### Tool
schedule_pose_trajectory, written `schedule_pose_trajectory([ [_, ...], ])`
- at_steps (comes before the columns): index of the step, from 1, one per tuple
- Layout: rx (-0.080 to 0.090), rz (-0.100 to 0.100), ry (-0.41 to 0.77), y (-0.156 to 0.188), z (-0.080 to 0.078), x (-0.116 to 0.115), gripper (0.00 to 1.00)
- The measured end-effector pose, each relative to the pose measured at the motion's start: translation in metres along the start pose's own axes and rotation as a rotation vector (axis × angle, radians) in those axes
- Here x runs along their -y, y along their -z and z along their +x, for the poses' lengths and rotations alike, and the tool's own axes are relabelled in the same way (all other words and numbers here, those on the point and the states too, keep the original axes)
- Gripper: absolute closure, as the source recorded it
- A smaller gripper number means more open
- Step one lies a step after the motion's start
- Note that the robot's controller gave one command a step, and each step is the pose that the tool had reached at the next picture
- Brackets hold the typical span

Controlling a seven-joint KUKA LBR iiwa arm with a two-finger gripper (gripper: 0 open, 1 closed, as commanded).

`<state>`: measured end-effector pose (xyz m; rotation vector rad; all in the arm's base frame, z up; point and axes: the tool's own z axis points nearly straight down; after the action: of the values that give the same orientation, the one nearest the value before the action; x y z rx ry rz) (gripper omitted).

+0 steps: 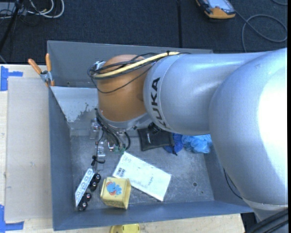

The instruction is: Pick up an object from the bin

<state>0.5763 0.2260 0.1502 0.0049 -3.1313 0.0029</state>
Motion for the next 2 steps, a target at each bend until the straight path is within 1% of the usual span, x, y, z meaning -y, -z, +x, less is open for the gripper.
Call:
schedule_pose_trajectory([
  [1, 0.007, -0.001, -0.004, 0.005, -0.002, 0.001, 0.0],
  [2, 0.012, -0.003, 0.147, -0.008, -0.007, 0.008, 0.0],
])
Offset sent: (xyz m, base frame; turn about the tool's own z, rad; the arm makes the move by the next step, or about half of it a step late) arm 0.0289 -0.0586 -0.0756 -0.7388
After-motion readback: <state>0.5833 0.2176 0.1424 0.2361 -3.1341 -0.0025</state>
